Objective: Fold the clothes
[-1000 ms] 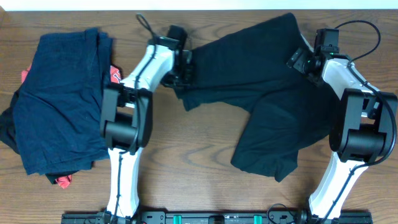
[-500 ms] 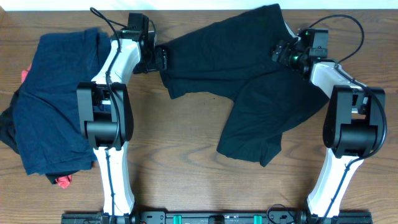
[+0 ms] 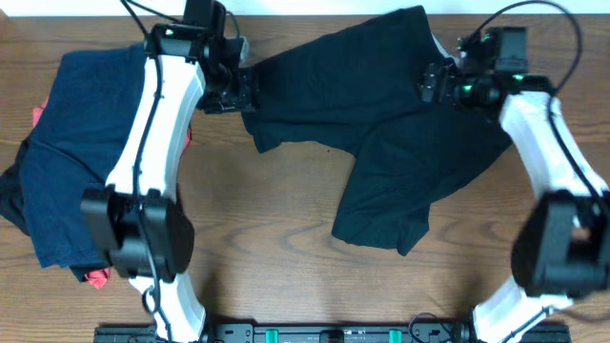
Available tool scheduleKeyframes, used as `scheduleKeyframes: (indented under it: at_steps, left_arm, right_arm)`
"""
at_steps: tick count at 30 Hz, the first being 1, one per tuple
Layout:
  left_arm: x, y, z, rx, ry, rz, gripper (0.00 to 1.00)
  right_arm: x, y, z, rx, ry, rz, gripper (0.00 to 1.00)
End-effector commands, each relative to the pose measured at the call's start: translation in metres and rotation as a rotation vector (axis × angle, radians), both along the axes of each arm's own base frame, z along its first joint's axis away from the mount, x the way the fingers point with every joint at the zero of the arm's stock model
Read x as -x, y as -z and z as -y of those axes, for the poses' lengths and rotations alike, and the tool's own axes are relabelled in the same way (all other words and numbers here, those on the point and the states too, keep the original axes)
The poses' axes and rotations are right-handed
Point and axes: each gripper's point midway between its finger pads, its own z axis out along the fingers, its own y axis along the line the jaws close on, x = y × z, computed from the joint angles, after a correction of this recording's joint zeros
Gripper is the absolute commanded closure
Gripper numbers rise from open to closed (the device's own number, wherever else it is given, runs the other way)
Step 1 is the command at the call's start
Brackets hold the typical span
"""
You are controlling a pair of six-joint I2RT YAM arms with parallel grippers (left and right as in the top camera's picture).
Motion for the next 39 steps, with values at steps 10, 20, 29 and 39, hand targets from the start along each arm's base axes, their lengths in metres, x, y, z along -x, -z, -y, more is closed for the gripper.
scheduleKeyframes:
  at_steps: [10, 20, 29, 39]
  left_arm:
    - [0.062, 0.038, 0.063, -0.038, 0.203, -0.188, 0.43]
    - [0.146, 0.061, 0.131, 0.040, 0.682, -0.291, 0.43]
    - [0.166, 0.108, 0.185, 0.049, 1.035, -0.088, 0.35]
    - [0.128, 0.135, 0.185, -0.132, 1.029, 0.097, 0.30]
  right_arm:
    - [0.091, 0.087, 0.062, 0.301, 0.171, -0.370, 0.01]
    - [0.090, 0.106, 0.053, 0.244, 0.162, -0.337, 0.01]
    - [0.085, 0.105, 0.054, 0.246, 0.158, -0.315, 0.01]
    - [0.085, 0.105, 0.051, 0.235, 0.153, -0.316, 0.01]
